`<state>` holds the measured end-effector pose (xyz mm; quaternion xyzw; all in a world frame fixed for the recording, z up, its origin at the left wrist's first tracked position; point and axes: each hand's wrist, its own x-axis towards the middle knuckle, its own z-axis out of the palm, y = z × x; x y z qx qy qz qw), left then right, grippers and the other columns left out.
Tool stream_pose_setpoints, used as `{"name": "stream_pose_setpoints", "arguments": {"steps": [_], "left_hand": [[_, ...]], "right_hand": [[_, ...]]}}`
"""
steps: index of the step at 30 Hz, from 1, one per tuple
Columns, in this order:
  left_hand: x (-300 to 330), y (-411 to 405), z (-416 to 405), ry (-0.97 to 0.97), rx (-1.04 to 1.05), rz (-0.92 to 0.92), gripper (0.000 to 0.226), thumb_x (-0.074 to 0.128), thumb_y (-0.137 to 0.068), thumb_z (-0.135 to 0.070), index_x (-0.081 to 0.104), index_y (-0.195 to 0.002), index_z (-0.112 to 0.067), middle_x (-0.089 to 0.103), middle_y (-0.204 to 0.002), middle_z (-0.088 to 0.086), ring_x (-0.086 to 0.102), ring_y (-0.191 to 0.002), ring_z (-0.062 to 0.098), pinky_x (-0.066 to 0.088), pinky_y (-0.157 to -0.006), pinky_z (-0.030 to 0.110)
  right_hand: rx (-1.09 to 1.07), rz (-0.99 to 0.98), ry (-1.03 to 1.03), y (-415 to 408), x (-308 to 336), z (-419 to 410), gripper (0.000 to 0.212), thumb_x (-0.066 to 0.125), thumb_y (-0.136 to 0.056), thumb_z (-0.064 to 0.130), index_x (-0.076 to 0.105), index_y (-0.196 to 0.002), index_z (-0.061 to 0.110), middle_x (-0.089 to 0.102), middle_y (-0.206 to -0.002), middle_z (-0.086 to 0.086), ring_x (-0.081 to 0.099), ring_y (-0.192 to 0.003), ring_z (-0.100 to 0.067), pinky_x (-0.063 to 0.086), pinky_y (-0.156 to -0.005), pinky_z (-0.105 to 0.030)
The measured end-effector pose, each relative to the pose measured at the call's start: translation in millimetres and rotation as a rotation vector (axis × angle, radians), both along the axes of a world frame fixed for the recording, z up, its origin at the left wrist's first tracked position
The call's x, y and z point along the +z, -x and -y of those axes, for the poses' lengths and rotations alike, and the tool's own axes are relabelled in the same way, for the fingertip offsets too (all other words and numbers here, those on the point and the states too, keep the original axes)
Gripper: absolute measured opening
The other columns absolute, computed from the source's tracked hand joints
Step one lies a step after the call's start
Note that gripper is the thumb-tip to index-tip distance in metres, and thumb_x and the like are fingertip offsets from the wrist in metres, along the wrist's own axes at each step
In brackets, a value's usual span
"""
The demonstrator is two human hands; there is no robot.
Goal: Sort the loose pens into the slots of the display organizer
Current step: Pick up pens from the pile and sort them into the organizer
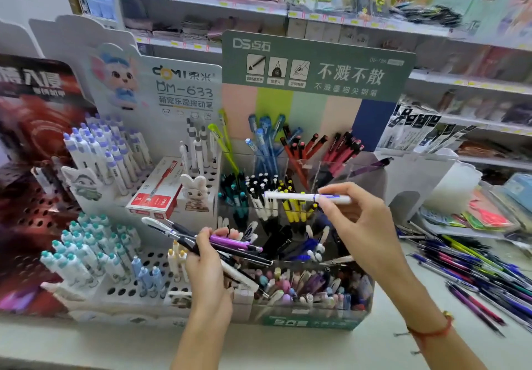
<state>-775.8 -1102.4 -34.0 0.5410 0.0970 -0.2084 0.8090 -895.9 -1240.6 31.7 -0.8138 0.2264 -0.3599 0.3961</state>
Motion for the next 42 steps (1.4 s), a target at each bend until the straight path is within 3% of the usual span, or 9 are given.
{"name": "stream_pose_setpoints", "arguments": {"steps": [7,12,18,22,28,32,35,39,42], "left_hand": [[-4,-13,-18,0.055,0.075,-0.109,0.027,0.043,-0.1,-0.023,0.061,-0.084,-0.012,0.071,-0.067,-0.002,0.066,-0.055,0.004,0.051,-0.051,0.02],[-12,-16,-32,0.055,0.127,-0.163,0.02,0.044,-0.1,-0.022,0.058,-0.103,-0.009,0.065,-0.084,0.005,0.062,-0.071,0.014,0.051,-0.047,0.017],[-8,-7,-43,0.171,-0.13,-0.085,0.025,0.043,-0.1,-0.023,0.062,-0.105,-0.007,0.07,-0.091,0.007,0.069,-0.08,0.016,0.056,-0.07,0.029],[-8,-3,-48,0.146,-0.34,-0.052,0.027,0.047,-0.098,-0.022,0.061,-0.116,-0.007,0.073,-0.097,0.01,0.071,-0.088,0.021,0.055,-0.074,0.035],[-9,-1,-49,0.119,-0.416,-0.074,0.028,0.054,-0.093,-0.022,0.064,-0.115,-0.009,0.074,-0.093,0.008,0.072,-0.08,0.017,0.056,-0.057,0.029],[-10,1,-48,0.05,-0.544,-0.031,0.026,0.057,-0.09,-0.023,0.067,-0.111,-0.01,0.074,-0.084,0.007,0.072,-0.071,0.016,0.056,-0.055,0.027],[-9,8,-38,0.004,-0.725,-0.013,0.026,0.055,-0.093,-0.023,0.065,-0.113,-0.01,0.073,-0.084,0.009,0.071,-0.073,0.017,0.056,-0.061,0.026],[-10,16,-19,-0.056,-0.903,0.053,0.027,0.055,-0.094,-0.024,0.064,-0.112,-0.007,0.072,-0.079,0.004,0.07,-0.071,0.015,0.055,-0.068,0.025],[-12,16,-2,-0.077,-1.007,0.098,0.027,0.055,-0.095,-0.024,0.062,-0.114,-0.008,0.066,-0.083,0.004,0.064,-0.08,0.02,0.054,-0.07,0.028]], "right_hand": [[0.056,-0.252,0.156,-5,-4,14,0.009,0.06,-0.093,0.025,0.053,-0.099,0.027,0.067,-0.079,0.006,0.064,-0.07,-0.015,0.054,-0.067,-0.045],[0.09,-0.317,0.365,-31,-45,-8,0.009,0.048,-0.099,0.025,0.05,-0.108,0.024,0.055,-0.075,0.007,0.046,-0.061,-0.009,0.033,-0.055,-0.027],[0.158,-0.514,0.646,-71,-92,-29,0.043,0.04,-0.097,0.001,0.044,-0.137,0.015,0.058,-0.124,-0.003,0.049,-0.111,-0.023,0.038,-0.083,-0.032],[0.114,-0.442,0.533,-86,-96,-35,0.024,0.046,-0.1,0.025,0.051,-0.122,0.015,0.066,-0.098,-0.004,0.057,-0.094,-0.023,0.036,-0.072,-0.03],[0.093,-0.422,0.587,-97,-101,-20,0.017,0.067,-0.087,0.018,0.074,-0.103,0.018,0.07,-0.088,0.001,0.059,-0.092,-0.021,0.047,-0.065,-0.029],[0.104,-0.229,0.305,-89,-76,-27,0.025,0.052,-0.098,0.026,0.069,-0.114,0.018,0.067,-0.097,0.007,0.055,-0.089,-0.009,0.046,-0.073,-0.022],[0.323,-0.369,-0.115,-87,-55,-28,0.036,0.053,-0.095,0.043,0.07,-0.113,0.017,0.068,-0.1,0.008,0.059,-0.089,-0.003,0.045,-0.077,-0.018],[0.253,-0.428,-0.061,-69,-50,-11,0.027,0.059,-0.092,0.037,0.072,-0.106,0.018,0.06,-0.097,0.009,0.053,-0.082,-0.003,0.042,-0.075,-0.016],[0.115,-0.276,-0.287,-42,-48,5,0.022,0.058,-0.094,0.031,0.07,-0.107,0.019,0.062,-0.093,0.01,0.057,-0.087,-0.004,0.042,-0.077,-0.014]]}}
